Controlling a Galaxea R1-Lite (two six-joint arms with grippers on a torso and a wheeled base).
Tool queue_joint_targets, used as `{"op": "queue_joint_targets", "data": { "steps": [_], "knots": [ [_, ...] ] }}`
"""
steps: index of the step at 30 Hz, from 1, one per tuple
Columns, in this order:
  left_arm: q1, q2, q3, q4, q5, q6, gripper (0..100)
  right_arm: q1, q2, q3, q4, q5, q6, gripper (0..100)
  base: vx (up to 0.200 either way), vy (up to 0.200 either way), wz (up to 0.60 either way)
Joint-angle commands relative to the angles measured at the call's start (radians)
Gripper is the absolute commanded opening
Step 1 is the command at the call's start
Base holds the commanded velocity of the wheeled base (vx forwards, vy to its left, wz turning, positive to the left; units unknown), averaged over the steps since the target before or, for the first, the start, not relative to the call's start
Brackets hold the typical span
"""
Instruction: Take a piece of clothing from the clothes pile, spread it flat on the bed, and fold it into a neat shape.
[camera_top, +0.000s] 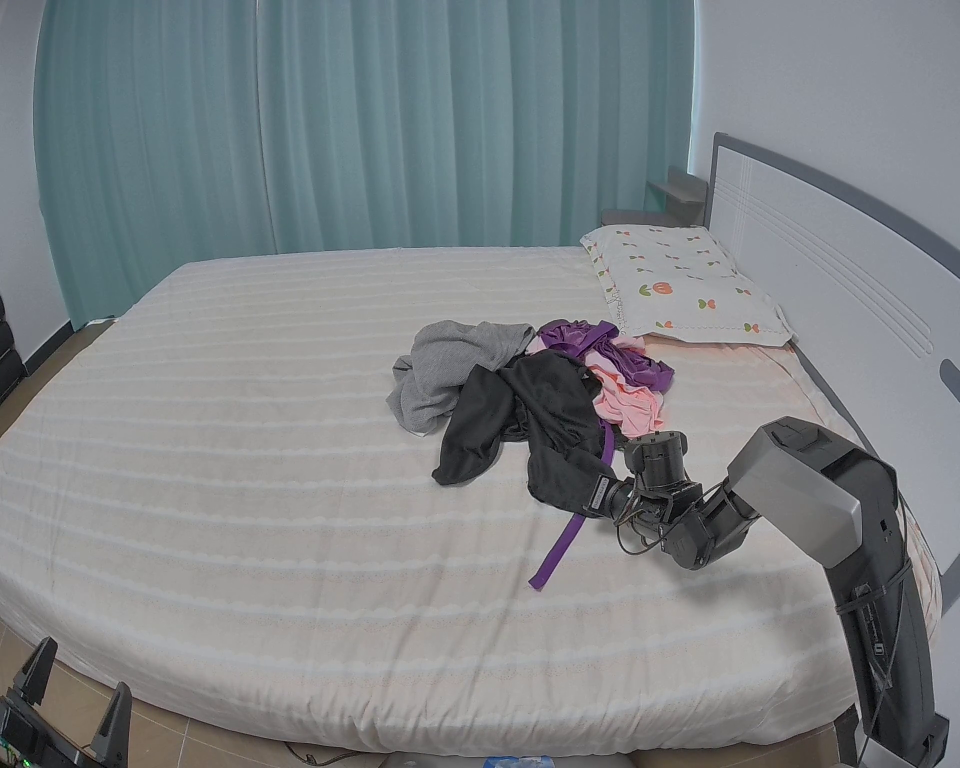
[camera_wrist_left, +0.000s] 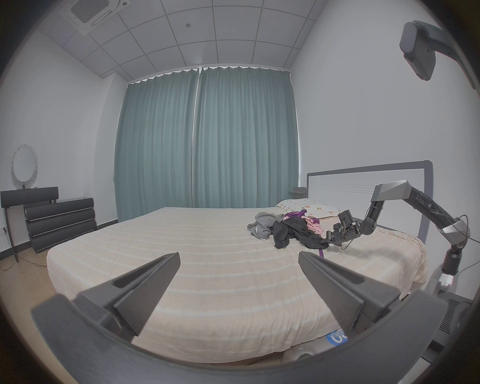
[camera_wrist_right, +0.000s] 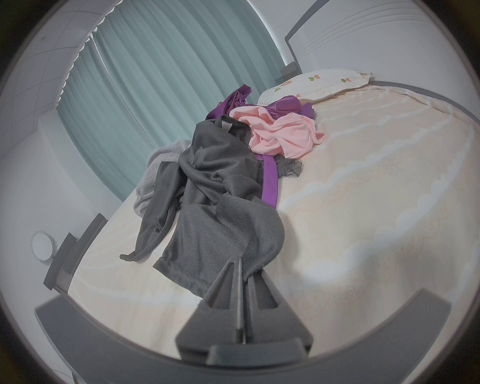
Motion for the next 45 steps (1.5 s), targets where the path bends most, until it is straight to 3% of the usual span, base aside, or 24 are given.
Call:
{"op": "queue_joint_targets", "data": {
  "steps": [1, 9, 18, 29, 36, 38, 45],
  "knots": [
    [0.000, -0.013, 0.018, 0.000, 0.000, 0.000, 100, 0.002, -0.057, 0.059, -0.002, 0.000, 0.012, 0, 0.000, 0.000, 0.00],
    [-0.001, -0.013, 0.018, 0.000, 0.000, 0.000, 100, 0.008, -0.205, 0.181, -0.002, 0.029, 0.141, 0, 0.000, 0.000, 0.00],
    [-0.001, -0.013, 0.018, 0.000, 0.000, 0.000, 100, 0.031, -0.498, 0.445, -0.142, 0.210, 0.289, 0, 0.000, 0.000, 0.00],
    [0.000, -0.013, 0.018, 0.000, 0.000, 0.000, 100, 0.132, -0.785, 0.595, -0.266, 0.290, 0.281, 0, 0.000, 0.000, 0.00],
    [0.000, -0.013, 0.018, 0.000, 0.000, 0.001, 100, 0.180, -0.884, 0.650, -0.361, 0.296, 0.266, 0, 0.000, 0.000, 0.00],
    [-0.001, -0.013, 0.018, -0.003, 0.000, -0.003, 100, 0.191, -0.897, 0.667, -0.379, 0.296, 0.244, 0, 0.000, 0.000, 0.00],
    [-0.001, -0.013, 0.018, 0.000, 0.000, 0.003, 100, 0.209, -0.889, 0.624, -0.436, 0.325, 0.045, 0, 0.000, 0.000, 0.00]
  ]
}}
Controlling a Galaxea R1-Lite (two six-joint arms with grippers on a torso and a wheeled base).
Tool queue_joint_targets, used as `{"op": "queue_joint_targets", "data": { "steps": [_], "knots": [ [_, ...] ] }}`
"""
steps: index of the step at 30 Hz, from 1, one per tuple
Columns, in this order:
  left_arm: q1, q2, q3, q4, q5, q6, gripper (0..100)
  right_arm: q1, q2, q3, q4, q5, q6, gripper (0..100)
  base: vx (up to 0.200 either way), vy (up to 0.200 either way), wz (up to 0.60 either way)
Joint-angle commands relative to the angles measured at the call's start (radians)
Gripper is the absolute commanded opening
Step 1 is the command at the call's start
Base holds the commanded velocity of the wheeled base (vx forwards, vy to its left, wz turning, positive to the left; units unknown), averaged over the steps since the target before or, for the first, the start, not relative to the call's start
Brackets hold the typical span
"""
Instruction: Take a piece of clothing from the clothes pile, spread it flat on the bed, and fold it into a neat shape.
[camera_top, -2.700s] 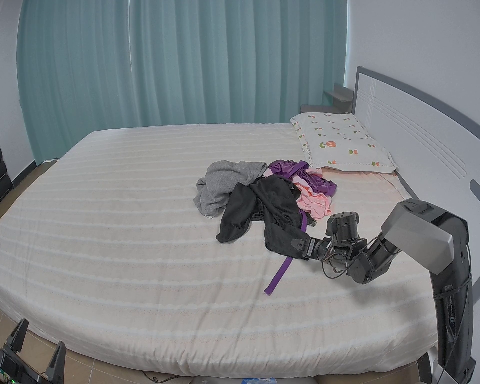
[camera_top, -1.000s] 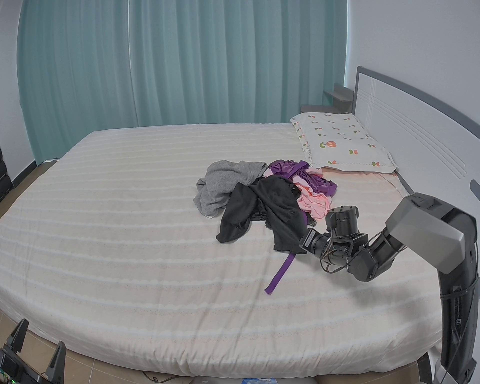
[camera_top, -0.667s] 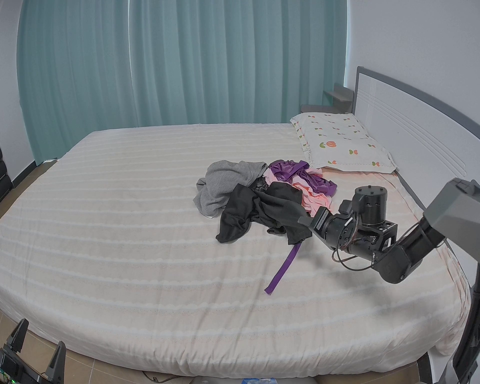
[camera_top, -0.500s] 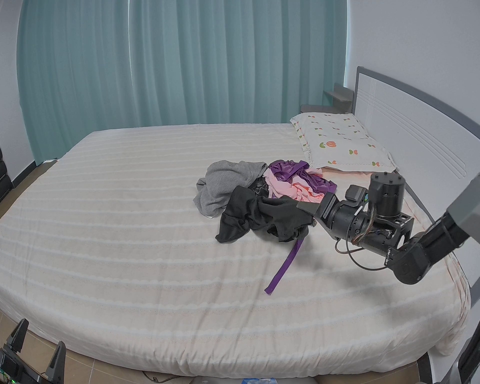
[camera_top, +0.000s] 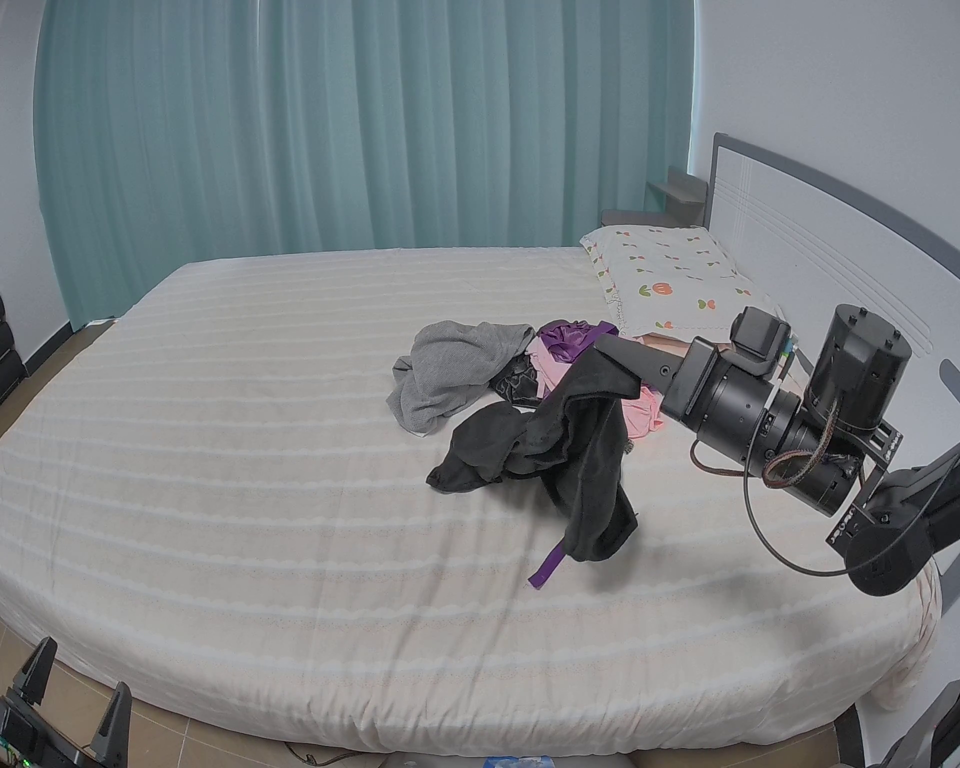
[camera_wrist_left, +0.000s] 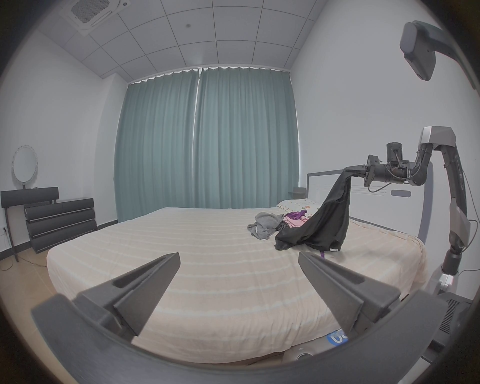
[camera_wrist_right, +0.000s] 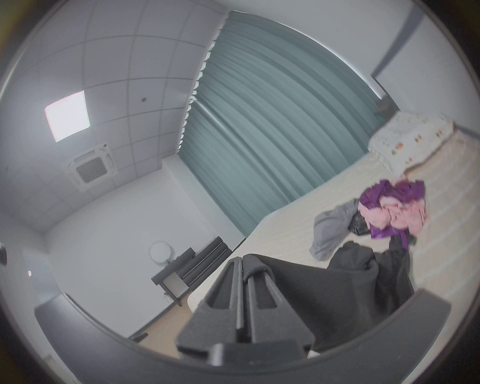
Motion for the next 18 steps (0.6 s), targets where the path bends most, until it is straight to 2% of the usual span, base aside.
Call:
{"op": "queue_joint_targets", "data": {
  "steps": [1, 5, 7, 9, 13, 18],
  "knots": [
    [0.000, -0.013, 0.018, -0.002, -0.003, 0.006, 100, 0.013, -0.025, -0.066, -0.014, 0.016, -0.054, 0, 0.000, 0.000, 0.00],
    [-0.005, -0.002, 0.018, 0.000, -0.007, 0.006, 100, 0.015, -0.085, -0.140, -0.006, 0.013, -0.049, 0, 0.000, 0.000, 0.00],
    [-0.010, 0.024, 0.018, 0.000, -0.006, 0.002, 100, 0.026, -0.102, -0.126, -0.005, 0.018, -0.049, 0, 0.000, 0.000, 0.00],
    [-0.010, 0.051, 0.018, -0.002, 0.002, -0.014, 100, 0.073, -0.103, -0.072, -0.006, 0.016, -0.060, 0, 0.000, 0.000, 0.00],
    [-0.008, 0.022, 0.016, -0.003, 0.000, 0.011, 100, 0.079, -0.114, -0.074, -0.005, 0.018, -0.060, 0, 0.000, 0.000, 0.00],
    [0.010, 0.007, 0.018, -0.003, 0.049, 0.020, 100, 0.082, -0.141, -0.068, -0.003, 0.019, -0.061, 0, 0.000, 0.000, 0.00]
  ]
}}
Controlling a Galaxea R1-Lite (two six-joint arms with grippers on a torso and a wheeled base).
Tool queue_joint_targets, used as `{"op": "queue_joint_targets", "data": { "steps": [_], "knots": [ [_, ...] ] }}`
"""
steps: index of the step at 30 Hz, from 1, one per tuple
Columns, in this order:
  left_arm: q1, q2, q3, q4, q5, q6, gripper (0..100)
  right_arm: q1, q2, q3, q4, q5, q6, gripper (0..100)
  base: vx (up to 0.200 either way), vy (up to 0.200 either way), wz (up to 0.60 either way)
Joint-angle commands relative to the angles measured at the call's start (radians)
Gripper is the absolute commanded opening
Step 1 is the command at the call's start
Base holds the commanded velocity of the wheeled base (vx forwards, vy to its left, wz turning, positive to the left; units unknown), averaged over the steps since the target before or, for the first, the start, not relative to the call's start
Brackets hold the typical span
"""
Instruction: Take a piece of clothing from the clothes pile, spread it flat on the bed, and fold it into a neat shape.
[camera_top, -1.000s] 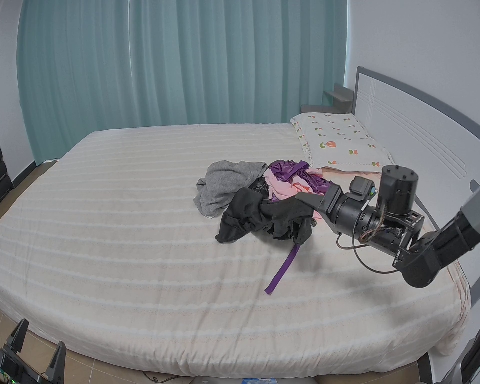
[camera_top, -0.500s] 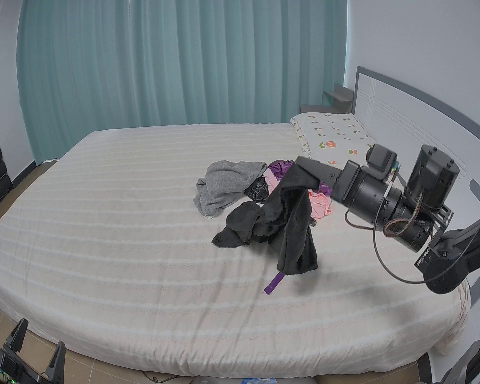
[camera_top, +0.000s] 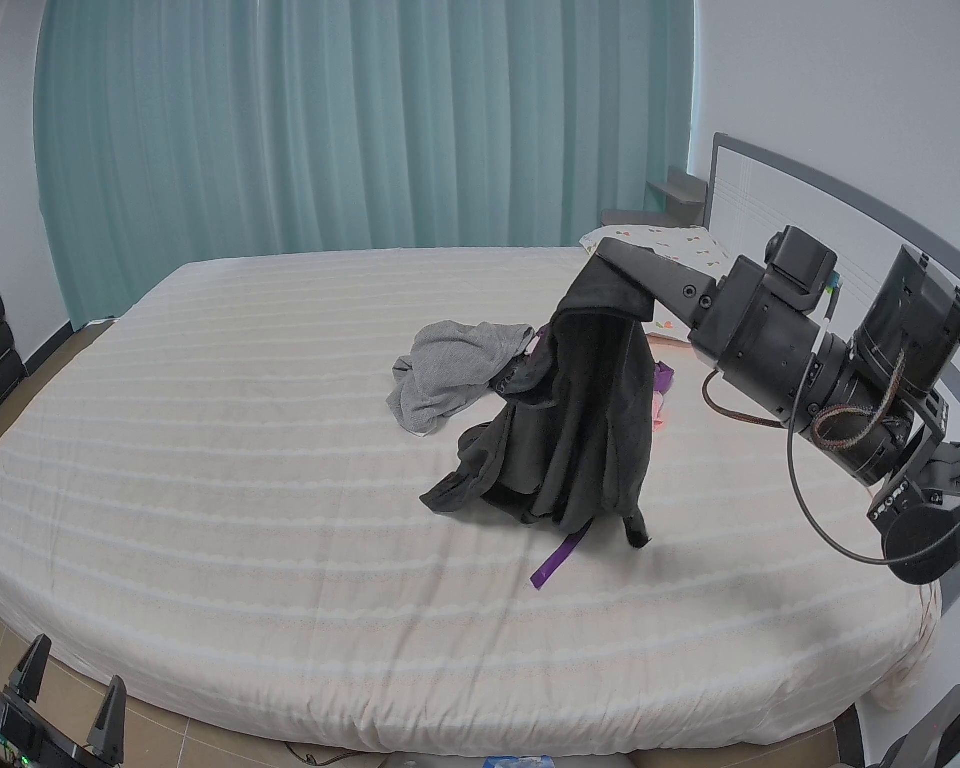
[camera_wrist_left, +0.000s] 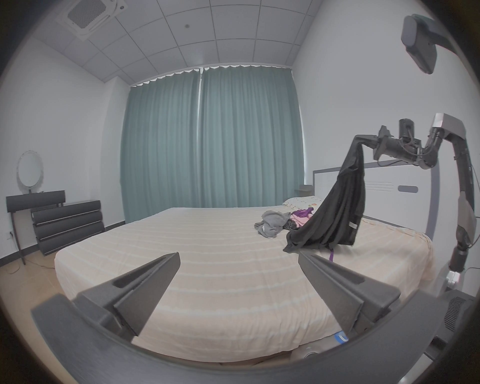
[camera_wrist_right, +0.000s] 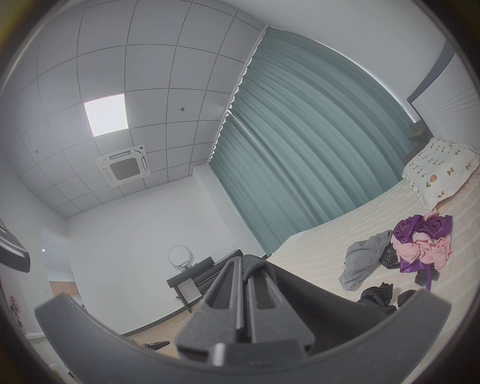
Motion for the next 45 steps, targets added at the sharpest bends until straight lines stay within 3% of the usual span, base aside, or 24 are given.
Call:
{"op": "queue_joint_targets", "data": {
  "steps": [1, 9, 18, 19, 20, 22, 23, 26, 27, 29, 30, 31, 36, 41, 43, 45],
  "knots": [
    [0.009, -0.005, 0.018, -0.001, 0.014, -0.013, 100, 0.011, -0.031, 0.013, 0.000, 0.002, 0.000, 0, 0.000, 0.000, 0.00],
    [0.013, -0.007, 0.016, -0.001, 0.074, -0.088, 100, 0.016, -0.029, 0.022, 0.004, -0.006, 0.002, 0, 0.000, 0.000, 0.00],
    [-0.028, 0.030, 0.013, -0.002, -0.012, -0.065, 100, 0.014, -0.028, 0.018, 0.025, -0.006, 0.002, 0, 0.000, 0.000, 0.00],
    [-0.048, 0.052, -0.031, -0.019, -0.009, -0.102, 100, 0.013, -0.026, 0.016, 0.025, -0.006, 0.002, 0, 0.000, 0.000, 0.00],
    [-0.051, 0.145, -0.229, -0.064, 0.004, -0.236, 100, 0.011, -0.025, 0.016, 0.025, -0.007, 0.002, 0, 0.000, 0.000, 0.00],
    [-0.047, 0.315, -0.361, -0.053, 0.001, -0.392, 100, 0.008, -0.022, 0.016, 0.025, -0.007, 0.002, 0, 0.000, 0.000, 0.00],
    [-0.047, 0.363, -0.364, -0.041, -0.003, -0.387, 100, 0.008, -0.020, 0.016, 0.025, -0.007, 0.003, 0, 0.000, 0.000, 0.00],
    [-0.090, 0.564, -0.327, -0.033, -0.075, -0.222, 100, 0.008, -0.029, 0.024, 0.025, -0.009, 0.003, 0, 0.000, 0.000, 0.00],
    [-0.107, 0.602, -0.323, -0.042, -0.110, -0.217, 100, 0.008, -0.031, 0.024, 0.025, -0.009, 0.003, 0, 0.000, 0.000, 0.00],
    [-0.107, 0.602, -0.323, -0.042, -0.110, -0.217, 100, 0.008, -0.031, 0.024, 0.025, -0.009, 0.003, 0, 0.000, 0.000, 0.00],
    [-0.130, 0.753, -0.317, -0.102, -0.211, -0.219, 100, 0.008, -0.025, 0.021, 0.025, -0.009, 0.000, 0, 0.000, 0.000, 0.00],
    [-0.131, 0.809, -0.317, -0.126, -0.230, -0.217, 100, 0.006, -0.023, 0.019, 0.027, -0.009, -0.001, 0, 0.000, 0.000, 0.00],
    [-0.171, 1.107, -0.320, -0.258, -0.237, -0.220, 100, -0.010, -0.029, -0.016, 0.094, -0.003, -0.001, 0, 0.000, 0.000, 0.00],
    [-0.212, 1.392, -0.337, -0.485, -0.239, -0.243, 100, -0.014, -0.006, -0.059, 0.119, -0.007, -0.001, 0, 0.000, 0.000, 0.00],
    [-0.263, 1.518, -0.346, -0.568, -0.227, -0.249, 100, -0.017, -0.012, -0.073, 0.128, -0.009, -0.001, 0, 0.000, 0.000, 0.00],
    [-0.278, 1.562, -0.355, -0.597, -0.219, -0.249, 100, -0.021, -0.012, -0.074, 0.128, -0.009, -0.001, 0, 0.000, 0.000, 0.00]
  ]
}}
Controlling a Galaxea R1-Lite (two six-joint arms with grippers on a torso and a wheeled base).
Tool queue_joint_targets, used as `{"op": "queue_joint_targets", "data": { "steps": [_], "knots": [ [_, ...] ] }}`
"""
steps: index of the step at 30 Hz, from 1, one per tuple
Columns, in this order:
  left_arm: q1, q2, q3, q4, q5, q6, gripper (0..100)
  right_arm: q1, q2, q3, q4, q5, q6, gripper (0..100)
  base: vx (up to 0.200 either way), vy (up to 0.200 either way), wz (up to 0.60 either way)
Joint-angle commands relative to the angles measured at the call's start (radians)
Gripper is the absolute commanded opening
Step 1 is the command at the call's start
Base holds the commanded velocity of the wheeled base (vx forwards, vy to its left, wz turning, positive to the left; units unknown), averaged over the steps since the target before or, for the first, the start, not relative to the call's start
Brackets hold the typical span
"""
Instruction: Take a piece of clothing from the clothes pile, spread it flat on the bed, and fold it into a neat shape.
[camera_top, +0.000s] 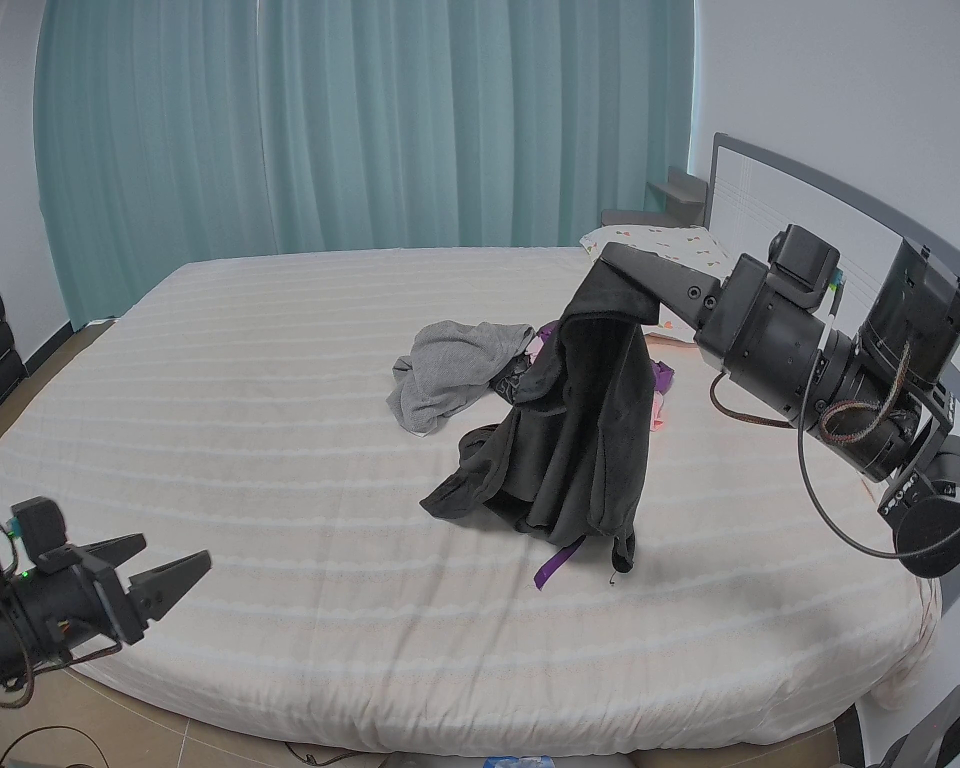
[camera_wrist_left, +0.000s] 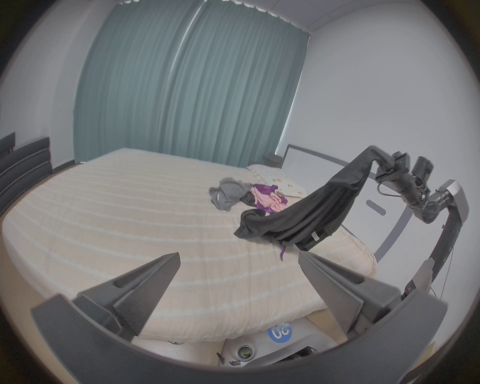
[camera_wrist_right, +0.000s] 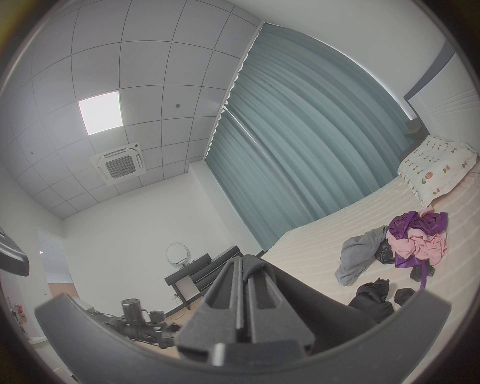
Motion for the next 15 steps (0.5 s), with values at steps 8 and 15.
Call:
{"op": "queue_joint_targets", "data": {
  "steps": [8, 15],
  "knots": [
    [-0.309, 1.020, -0.272, -0.504, 0.200, -0.028, 100, -0.034, 0.010, -0.067, 0.040, -0.005, 0.000, 0, 0.000, 0.000, 0.00],
    [-0.381, 1.216, -0.488, -0.511, 0.215, -0.066, 100, -0.035, -0.019, -0.069, 0.040, -0.004, 0.000, 0, 0.000, 0.000, 0.00]
  ]
}}
